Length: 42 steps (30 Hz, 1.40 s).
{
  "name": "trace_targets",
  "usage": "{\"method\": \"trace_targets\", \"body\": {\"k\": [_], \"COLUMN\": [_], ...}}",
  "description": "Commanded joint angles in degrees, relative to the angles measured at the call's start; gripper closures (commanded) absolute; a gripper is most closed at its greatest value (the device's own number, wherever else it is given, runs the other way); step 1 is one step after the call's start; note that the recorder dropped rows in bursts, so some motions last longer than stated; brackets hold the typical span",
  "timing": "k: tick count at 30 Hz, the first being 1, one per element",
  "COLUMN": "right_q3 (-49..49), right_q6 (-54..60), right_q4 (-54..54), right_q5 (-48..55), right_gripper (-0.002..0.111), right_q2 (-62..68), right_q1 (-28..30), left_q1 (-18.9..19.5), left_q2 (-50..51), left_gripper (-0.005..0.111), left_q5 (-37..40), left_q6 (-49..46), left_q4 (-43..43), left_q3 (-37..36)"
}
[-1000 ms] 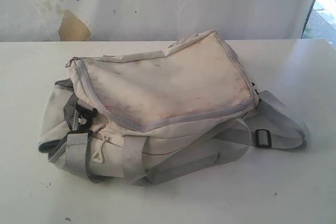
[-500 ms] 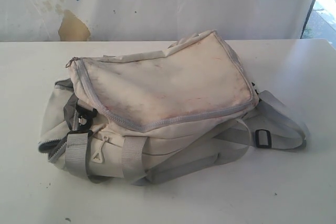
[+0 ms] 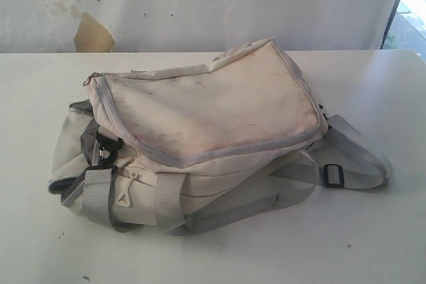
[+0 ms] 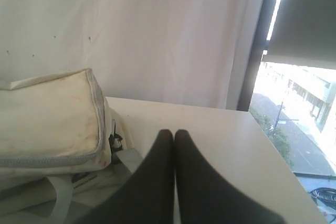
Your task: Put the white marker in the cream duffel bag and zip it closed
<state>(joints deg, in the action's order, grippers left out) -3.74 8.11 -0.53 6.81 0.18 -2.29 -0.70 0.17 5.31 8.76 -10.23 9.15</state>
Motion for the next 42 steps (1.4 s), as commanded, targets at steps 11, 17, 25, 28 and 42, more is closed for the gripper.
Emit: {"method": "trace_targets", "body": {"k": [11,17,25,28,42], "right_q3": [3.7,3.7,3.7,3.7,3.7], "right_q6": [0.2,-0.9,-0.9,-0.9,-0.9], "right_q4": [-0.1,1.1,1.1,1.1,1.0], "right_q5": [2.8,2.8,2.8,2.8,2.9], "right_gripper": [0.108,0.108,0.108,0.108,0.108], "right_q2": [-0.2,-0.2,-0.2,-0.2,-0.2], "right_q1": [0.0,0.0,0.0,0.0,0.0], "left_q1": [0.0,0.0,0.0,0.0,0.0], "left_q2": [-0.2,-0.2,-0.2,-0.2,-0.2], "left_gripper": [0.107,0.107,0.107,0.107,0.107], "left_q5": [3.3,3.3,3.3,3.3,3.3], "left_q6": [0.6,0.6,0.6,0.6,0.6], "left_q4": [0.8,0.8,0.8,0.8,0.8], "left_q3": [-9.1,-9.1,-9.1,-9.1,-9.1]}}
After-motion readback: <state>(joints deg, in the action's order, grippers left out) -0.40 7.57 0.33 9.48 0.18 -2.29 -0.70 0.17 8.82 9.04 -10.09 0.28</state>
